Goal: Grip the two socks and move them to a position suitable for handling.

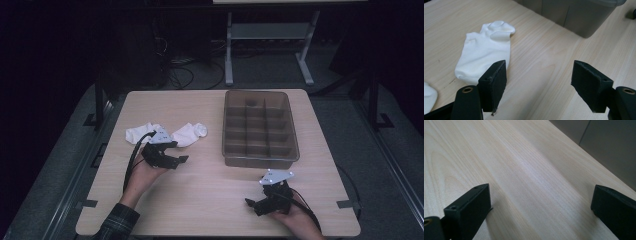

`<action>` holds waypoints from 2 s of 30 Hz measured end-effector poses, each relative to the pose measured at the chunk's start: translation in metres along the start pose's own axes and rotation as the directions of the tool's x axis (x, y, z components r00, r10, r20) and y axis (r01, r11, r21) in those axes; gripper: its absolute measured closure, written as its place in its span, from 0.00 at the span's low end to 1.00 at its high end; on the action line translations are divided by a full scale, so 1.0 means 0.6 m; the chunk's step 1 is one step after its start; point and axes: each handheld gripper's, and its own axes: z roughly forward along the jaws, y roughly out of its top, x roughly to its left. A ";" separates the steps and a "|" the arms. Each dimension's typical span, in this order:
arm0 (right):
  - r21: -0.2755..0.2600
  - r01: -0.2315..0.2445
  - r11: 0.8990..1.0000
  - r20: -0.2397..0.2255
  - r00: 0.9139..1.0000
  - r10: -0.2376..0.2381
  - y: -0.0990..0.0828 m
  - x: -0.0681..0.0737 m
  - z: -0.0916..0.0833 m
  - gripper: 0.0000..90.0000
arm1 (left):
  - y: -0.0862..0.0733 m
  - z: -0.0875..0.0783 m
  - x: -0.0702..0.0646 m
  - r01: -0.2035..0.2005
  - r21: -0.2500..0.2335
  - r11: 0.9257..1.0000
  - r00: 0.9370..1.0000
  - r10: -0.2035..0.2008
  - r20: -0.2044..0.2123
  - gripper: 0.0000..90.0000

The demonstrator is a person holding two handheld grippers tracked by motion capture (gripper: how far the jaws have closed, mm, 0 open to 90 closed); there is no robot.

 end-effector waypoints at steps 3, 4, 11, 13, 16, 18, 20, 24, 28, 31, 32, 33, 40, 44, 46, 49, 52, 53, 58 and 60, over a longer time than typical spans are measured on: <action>0.000 0.000 1.000 0.000 1.000 0.000 0.000 0.000 0.000 0.03 | 0.003 0.002 0.005 0.002 0.008 1.000 1.000 -0.002 0.001 0.32; 0.000 0.000 1.000 0.000 1.000 0.000 0.000 0.000 0.000 0.03 | 0.003 0.002 0.005 0.002 0.008 1.000 1.000 -0.002 0.001 0.32; 0.000 0.000 1.000 0.000 1.000 0.000 0.000 0.000 0.000 0.03 | 0.019 0.007 0.022 0.017 0.005 1.000 1.000 -0.017 0.007 0.35; 0.000 -0.001 1.000 0.000 1.000 0.001 0.000 0.000 0.000 0.03 | 0.021 0.008 0.024 0.008 0.012 1.000 1.000 -0.008 0.000 0.36; 0.000 0.000 1.000 -0.001 1.000 0.000 0.000 0.000 0.000 0.03 | 0.025 0.016 0.035 0.021 0.025 0.999 1.000 -0.021 0.007 0.37; 0.000 -0.001 1.000 -0.001 1.000 0.001 0.000 0.000 0.000 0.03 | 0.025 0.016 0.037 0.023 0.025 0.999 1.000 -0.023 0.007 0.37; 0.000 0.000 1.000 -0.001 1.000 0.000 0.000 0.000 0.000 0.03 | 0.029 0.018 0.043 0.034 0.023 0.999 0.999 -0.034 0.011 0.38; -0.001 0.001 1.000 -0.001 1.000 -0.001 0.000 0.000 0.000 0.03 | 0.033 0.014 0.052 0.032 0.004 0.999 0.999 -0.032 0.000 0.42; 0.000 0.001 1.000 -0.001 1.000 -0.001 0.000 0.000 0.000 0.03 | 0.027 0.014 0.064 0.054 -0.012 0.998 0.999 -0.054 -0.007 0.46; 0.002 0.002 1.000 -0.002 1.000 -0.002 0.000 0.000 0.000 0.03 | 0.026 0.016 0.075 0.065 0.004 0.998 0.998 -0.065 0.002 0.49; 0.001 0.000 1.000 -0.001 1.000 0.000 0.000 0.000 0.000 0.03 | 0.027 0.017 0.078 0.065 0.013 0.998 0.998 -0.065 -0.007 0.50; 0.002 0.003 1.000 -0.002 1.000 -0.003 0.000 0.000 0.000 0.03 | 0.029 0.016 0.082 0.066 0.010 0.998 0.998 -0.066 -0.009 0.50; 0.000 0.000 1.000 -0.001 1.000 0.000 0.000 0.000 0.000 0.03 | 0.044 0.022 0.102 0.074 0.013 0.997 0.997 -0.074 -0.010 0.55; 0.000 0.001 1.000 -0.001 1.000 -0.001 0.000 0.000 0.000 0.03 | 0.050 0.029 0.111 0.075 0.025 0.997 0.997 -0.075 -0.012 0.59; 0.000 0.001 1.000 -0.001 1.000 -0.001 0.000 0.000 0.000 0.03 | 0.053 0.033 0.116 0.075 0.031 0.997 0.997 -0.075 -0.014 0.59; 0.002 0.001 1.000 -0.002 1.000 -0.001 0.000 0.000 0.000 0.03 | 0.055 0.038 0.122 0.077 0.012 0.997 0.997 -0.076 -0.021 0.61; 0.000 0.001 1.000 -0.002 1.000 -0.001 0.000 0.000 0.000 0.03 | 0.054 0.050 0.135 0.091 0.040 0.995 0.996 -0.090 -0.019 0.62; 0.000 0.001 1.000 -0.002 1.000 -0.001 0.000 0.000 0.000 0.03 | 0.054 0.050 0.135 0.091 0.040 0.995 0.996 -0.090 -0.019 0.63; -0.001 0.006 1.000 -0.004 1.000 -0.006 0.000 0.000 0.000 0.03 | 0.061 0.062 0.148 0.094 0.014 0.995 0.995 -0.093 -0.031 0.66; -0.001 0.007 1.000 -0.004 1.000 -0.007 0.000 0.000 0.000 0.03 | 0.064 0.069 0.153 0.091 0.045 0.995 0.995 -0.090 -0.033 0.67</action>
